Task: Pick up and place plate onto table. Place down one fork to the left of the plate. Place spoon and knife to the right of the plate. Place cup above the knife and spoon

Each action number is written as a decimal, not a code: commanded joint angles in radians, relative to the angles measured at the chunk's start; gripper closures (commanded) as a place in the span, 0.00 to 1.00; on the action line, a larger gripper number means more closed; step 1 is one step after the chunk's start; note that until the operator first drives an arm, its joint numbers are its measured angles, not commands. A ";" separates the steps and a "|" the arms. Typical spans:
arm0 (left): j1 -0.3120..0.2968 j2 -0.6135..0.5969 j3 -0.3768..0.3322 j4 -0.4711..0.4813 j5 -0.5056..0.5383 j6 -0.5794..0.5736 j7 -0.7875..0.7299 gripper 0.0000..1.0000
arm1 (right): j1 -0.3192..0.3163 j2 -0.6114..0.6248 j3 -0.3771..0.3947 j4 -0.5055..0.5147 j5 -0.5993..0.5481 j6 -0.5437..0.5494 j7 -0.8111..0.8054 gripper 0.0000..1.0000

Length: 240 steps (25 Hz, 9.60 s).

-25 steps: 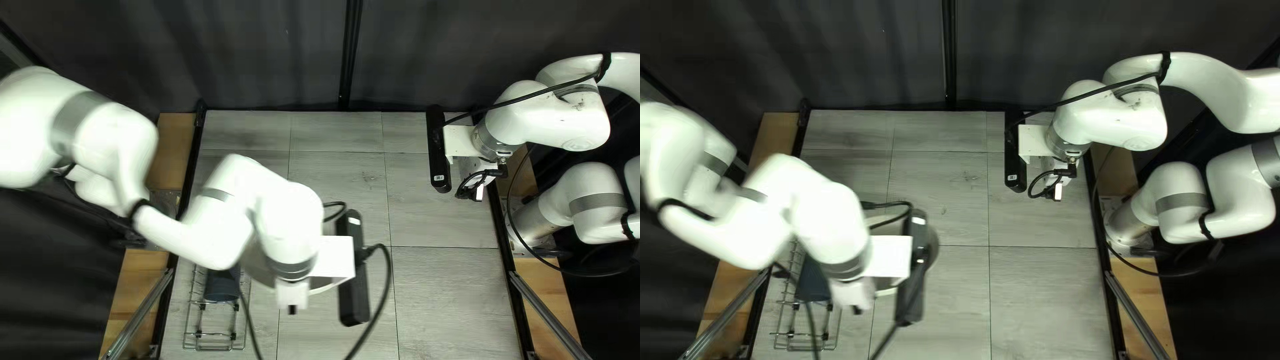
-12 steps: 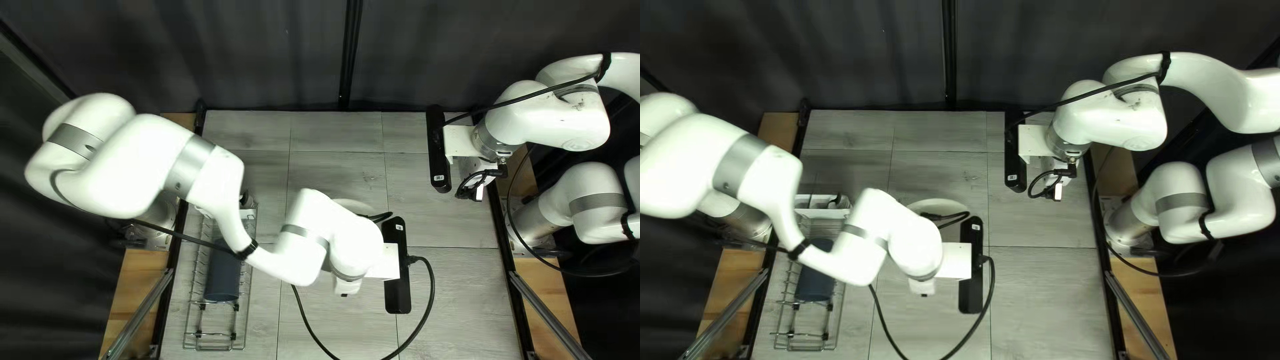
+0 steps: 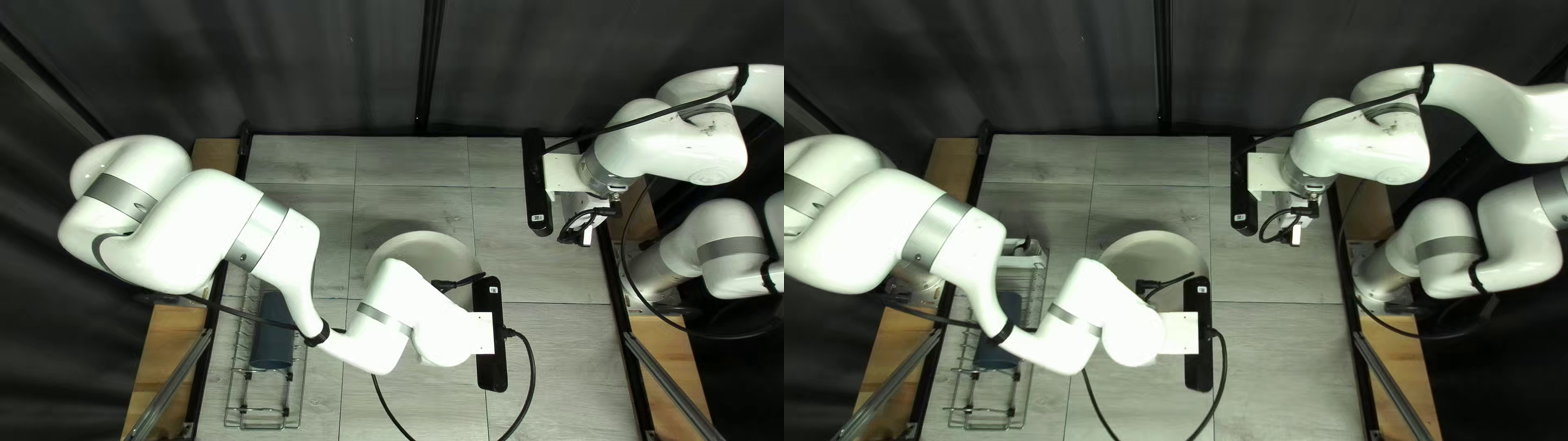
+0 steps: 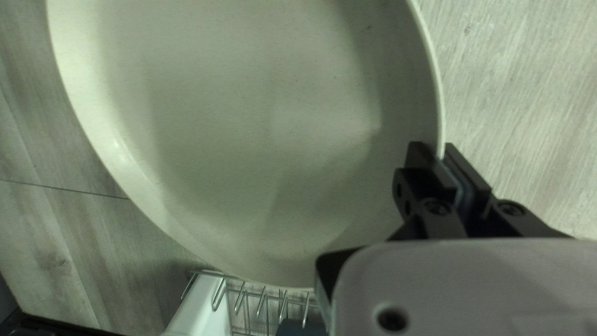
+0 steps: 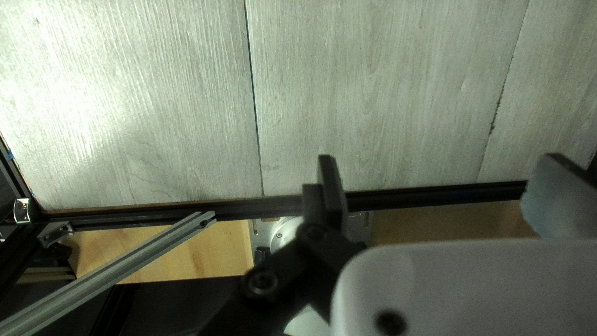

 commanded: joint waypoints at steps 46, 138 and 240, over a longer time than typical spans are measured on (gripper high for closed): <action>-0.049 0.344 0.013 0.274 0.092 -0.049 0.132 0.00 | 0.000 0.000 0.000 0.000 0.000 0.000 0.000 0.00; 0.107 -0.894 0.398 -0.888 -0.070 0.259 0.480 0.99 | 0.000 0.000 0.000 0.000 0.000 0.000 0.000 0.00; 0.000 -0.857 0.342 -0.742 -0.156 -0.381 0.461 1.00 | -0.016 -0.136 0.150 -0.160 -0.002 -0.073 0.299 0.00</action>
